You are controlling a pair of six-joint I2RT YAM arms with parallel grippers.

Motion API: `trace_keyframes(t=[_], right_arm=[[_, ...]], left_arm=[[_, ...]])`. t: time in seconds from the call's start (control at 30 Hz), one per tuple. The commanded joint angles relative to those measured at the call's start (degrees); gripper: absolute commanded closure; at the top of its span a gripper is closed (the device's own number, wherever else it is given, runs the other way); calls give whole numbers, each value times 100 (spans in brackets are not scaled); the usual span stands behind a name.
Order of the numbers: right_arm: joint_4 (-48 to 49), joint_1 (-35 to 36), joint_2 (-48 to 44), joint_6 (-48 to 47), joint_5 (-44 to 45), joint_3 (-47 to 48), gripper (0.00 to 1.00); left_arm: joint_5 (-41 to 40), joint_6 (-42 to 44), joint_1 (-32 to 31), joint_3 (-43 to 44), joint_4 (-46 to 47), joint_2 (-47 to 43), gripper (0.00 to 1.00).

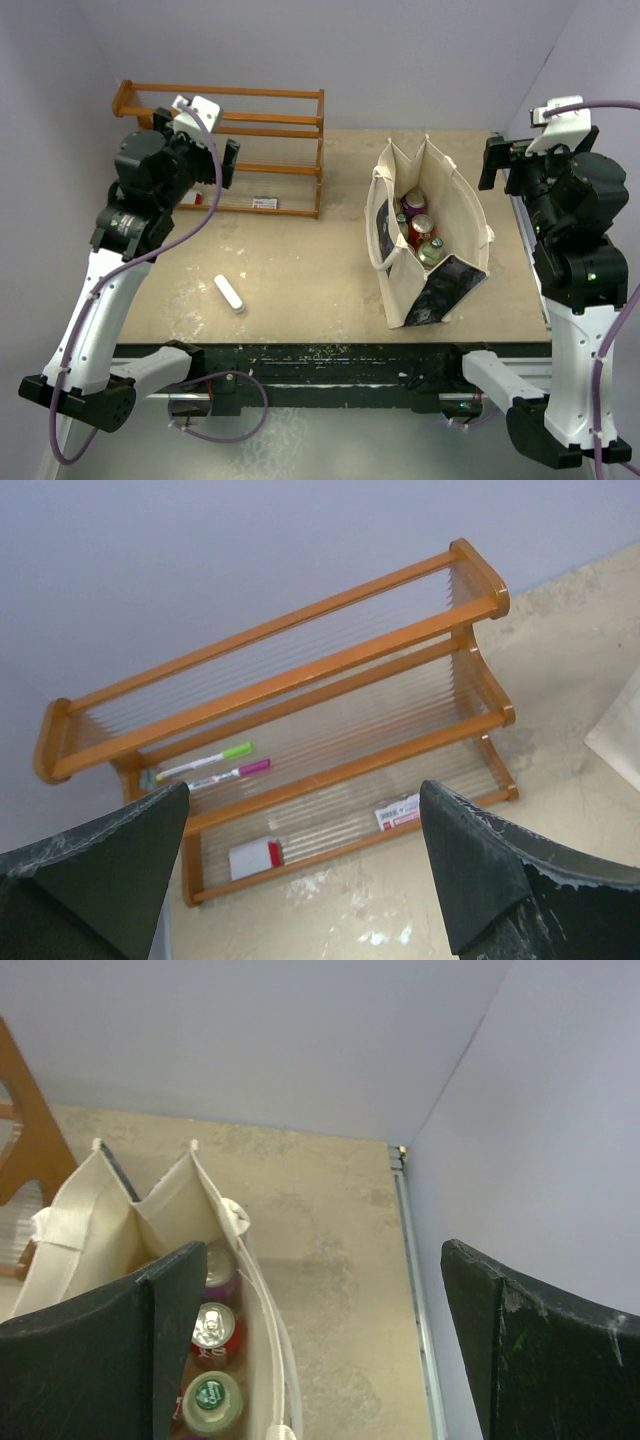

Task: Place the beverage into the canvas bag
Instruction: Reset both arms

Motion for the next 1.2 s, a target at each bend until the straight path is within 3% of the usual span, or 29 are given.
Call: trace_keyframes(t=[0.0,0.2,0.43,0.63,1.17], right_arm=[[767,-71,-287,141,428,-561,0],[947,-163,-540,282,123,-989,0],[1209,-500,-1043,272,-33,-1700,0],[1175,-646,-1144,245,-231,-1732,0],[1209,-704,-1100,211,-23,-1787,0]], left_arm=[[75,-259,28,-958,1149,-245,1],[-27,-358,292,-1079,1074,-241,1],[546,-377,540,-835,604,-388,1],[876,-442,658,-695,466,-402,1],[786,-444,771,-823,443,-556,1]])
